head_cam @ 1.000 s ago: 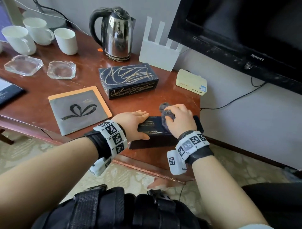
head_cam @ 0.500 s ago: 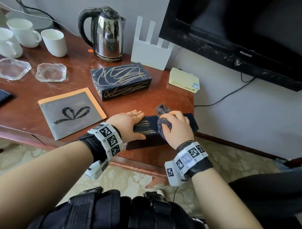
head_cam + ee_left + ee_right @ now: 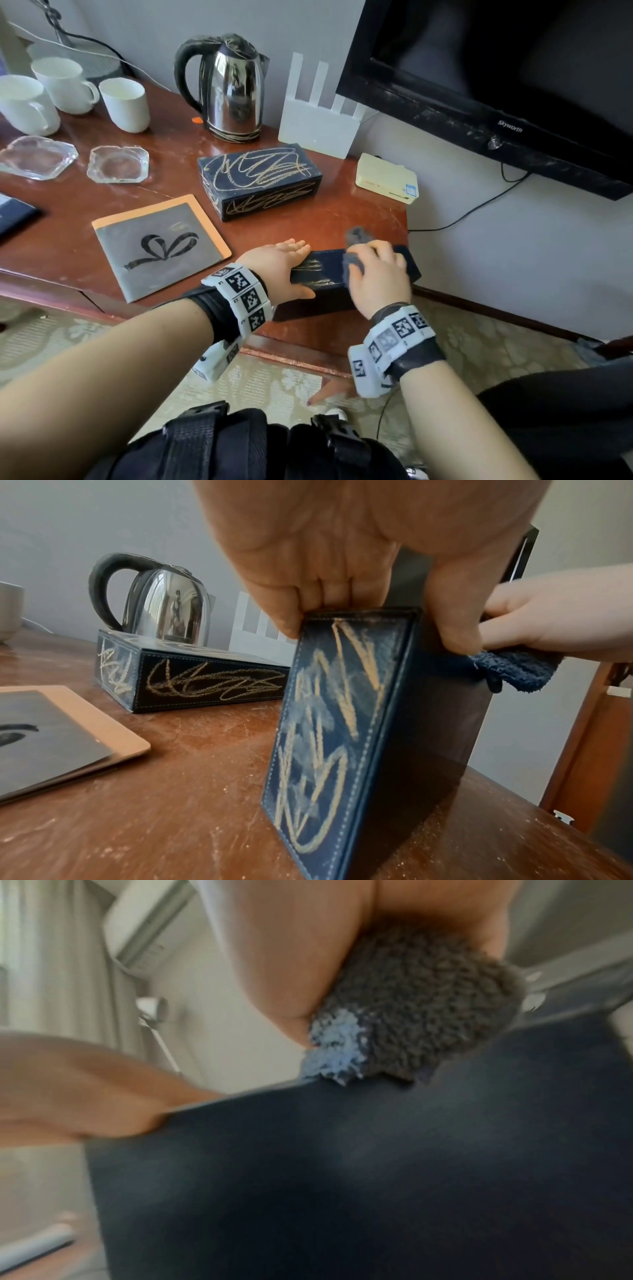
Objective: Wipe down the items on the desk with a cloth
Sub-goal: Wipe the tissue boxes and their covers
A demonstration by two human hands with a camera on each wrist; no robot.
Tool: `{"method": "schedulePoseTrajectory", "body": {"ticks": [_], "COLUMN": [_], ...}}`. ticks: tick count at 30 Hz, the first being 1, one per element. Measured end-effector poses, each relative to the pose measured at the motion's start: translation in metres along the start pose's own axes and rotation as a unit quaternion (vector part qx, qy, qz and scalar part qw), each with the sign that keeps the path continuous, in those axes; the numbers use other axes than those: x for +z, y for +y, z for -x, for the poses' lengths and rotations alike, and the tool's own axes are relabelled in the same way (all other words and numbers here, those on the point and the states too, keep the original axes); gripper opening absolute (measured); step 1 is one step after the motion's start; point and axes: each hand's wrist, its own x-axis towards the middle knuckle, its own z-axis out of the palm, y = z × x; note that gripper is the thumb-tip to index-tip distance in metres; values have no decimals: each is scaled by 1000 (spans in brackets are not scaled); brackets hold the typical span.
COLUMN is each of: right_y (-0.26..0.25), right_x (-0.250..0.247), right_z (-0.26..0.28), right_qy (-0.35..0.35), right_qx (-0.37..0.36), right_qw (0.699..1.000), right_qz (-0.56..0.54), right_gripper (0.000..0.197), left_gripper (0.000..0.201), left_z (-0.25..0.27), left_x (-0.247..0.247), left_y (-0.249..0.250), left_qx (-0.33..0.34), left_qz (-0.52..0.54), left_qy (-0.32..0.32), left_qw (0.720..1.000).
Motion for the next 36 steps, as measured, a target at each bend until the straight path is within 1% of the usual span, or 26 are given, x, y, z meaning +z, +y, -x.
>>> {"method": "schedulePoseTrajectory", "body": {"ticks": [1,3,5,7,8,10,12,14,16,17,18,20,21,22,23,24,26,27,28,29,30,32,33,35,36], "right_y": [-6,-5,3,4,-1,-18,-34,-43,-46,-47,-49,-47,-44,-41,-39,-38,-43,-49,-56,-63,-69,-77,-79,-76,-72], "right_x": [2,-3,-11,-17,-17,-11,0,6,8,8,8,5,0,-4,-7,-8,-9,-5,1,6,10,12,11,8,3], "right_z": [4,1,-9,-17,-21,-24,-22,-16,-6,2,10,22,20,14,5,-7,-28,-34,-35,-31,-25,-9,-2,9,11], "right_qy": [-5,-34,-55,-27,-9,-10,-22,-14,-17,-21,-25,-49,-73,-94,-99,-80,-42,-41,-47,-52,-54,-58,-62,-97,-125], "right_qx": [-16,-7,2,9,6,-7,-11,-12,-55,-98,-151,-256,-290,-301,-284,-239,-114,-71,-48,-47,-63,-129,-168,-229,-244], "right_qw": [1000,998,997,997,997,998,999,1000,998,995,988,966,954,949,954,967,991,995,996,996,996,989,983,967,960], "right_qz": [-12,-45,-61,-74,-79,-64,-29,-22,-23,-18,-13,-8,-6,-4,-7,-23,-58,-63,-56,-46,-41,-46,-48,-53,-60], "right_gripper": [31,29,28,30,31,32,30,29,29,29,29,28,27,27,28,29,30,30,30,29,29,28,27,27,26], "left_gripper": [83,87,97,107,109,105,97,92,90,90,89,88,87,85,85,85,86,86,86,86,85,78,71,56,55], "left_z": [-1,2,7,16,20,23,23,22,21,21,21,22,22,22,23,23,23,23,23,23,23,22,22,22,22], "left_x": [1,2,6,12,16,25,32,34,35,35,35,35,35,35,34,34,35,35,36,36,36,34,34,34,35], "left_y": [0,-2,-9,-19,-23,-27,-25,-23,-24,-25,-25,-25,-24,-24,-24,-24,-24,-24,-24,-24,-25,-25,-25,-26,-26], "left_qx": [0,3,-9,-63,-90,-119,-126,-132,-132,-131,-130,-125,-121,-121,-121,-122,-125,-124,-125,-125,-125,-117,-112,-116,-118], "left_qz": [0,10,53,122,147,171,187,189,177,173,170,166,165,165,165,164,158,156,156,156,154,140,133,122,119], "left_qy": [0,-1,-2,-6,-6,-1,16,24,23,21,18,15,17,19,24,27,33,36,38,38,37,32,29,22,22], "left_qw": [1000,1000,999,990,985,978,974,973,975,976,977,978,979,979,979,979,979,979,979,979,980,983,984,985,986]}}
